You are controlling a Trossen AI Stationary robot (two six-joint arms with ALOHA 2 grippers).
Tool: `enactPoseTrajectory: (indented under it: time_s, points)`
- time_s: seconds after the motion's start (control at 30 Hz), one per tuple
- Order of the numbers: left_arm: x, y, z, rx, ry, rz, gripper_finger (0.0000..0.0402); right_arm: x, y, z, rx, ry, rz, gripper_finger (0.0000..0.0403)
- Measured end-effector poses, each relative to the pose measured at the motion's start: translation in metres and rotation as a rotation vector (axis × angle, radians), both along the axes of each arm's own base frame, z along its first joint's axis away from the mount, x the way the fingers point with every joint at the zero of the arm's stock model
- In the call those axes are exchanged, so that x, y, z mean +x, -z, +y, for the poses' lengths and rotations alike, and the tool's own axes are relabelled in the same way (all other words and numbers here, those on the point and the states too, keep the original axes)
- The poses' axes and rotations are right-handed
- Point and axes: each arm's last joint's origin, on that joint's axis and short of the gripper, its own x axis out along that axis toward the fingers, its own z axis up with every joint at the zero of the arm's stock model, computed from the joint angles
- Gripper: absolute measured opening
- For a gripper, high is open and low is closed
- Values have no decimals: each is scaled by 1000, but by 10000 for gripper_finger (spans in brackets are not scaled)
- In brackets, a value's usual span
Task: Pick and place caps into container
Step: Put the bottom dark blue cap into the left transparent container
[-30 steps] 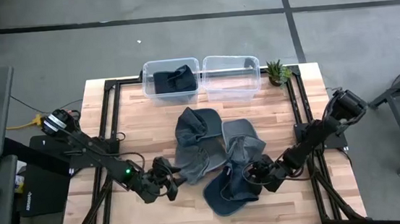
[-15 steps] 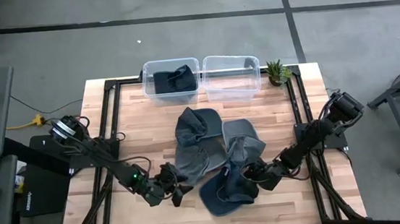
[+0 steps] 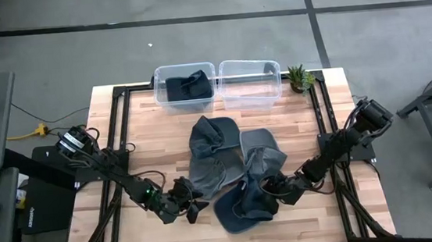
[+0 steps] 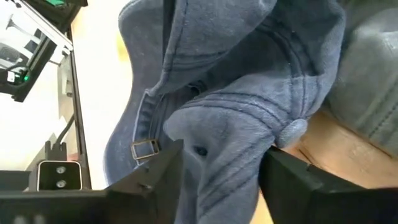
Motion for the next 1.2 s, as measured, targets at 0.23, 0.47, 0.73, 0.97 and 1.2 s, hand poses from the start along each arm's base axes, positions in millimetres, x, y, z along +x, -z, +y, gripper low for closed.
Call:
enactPoseTrajectory:
  time_s: [0.23,0.47,0.73,0.97,1.2]
  points:
    - [0,0,0,-3,8,4,250,0,0,0,11,-17,8,66]
    - [0,0,0,19,12,4,250,2,-2,0,6,-46,-12,7]
    - [-3,-17,3,55,9,-48,250,17,-23,12,-2,-123,-94,3]
    - [-9,-42,9,106,24,-115,250,39,-54,21,-108,-182,-86,1]
    - [-14,-64,15,180,26,-177,250,51,-109,22,-264,-197,-27,1]
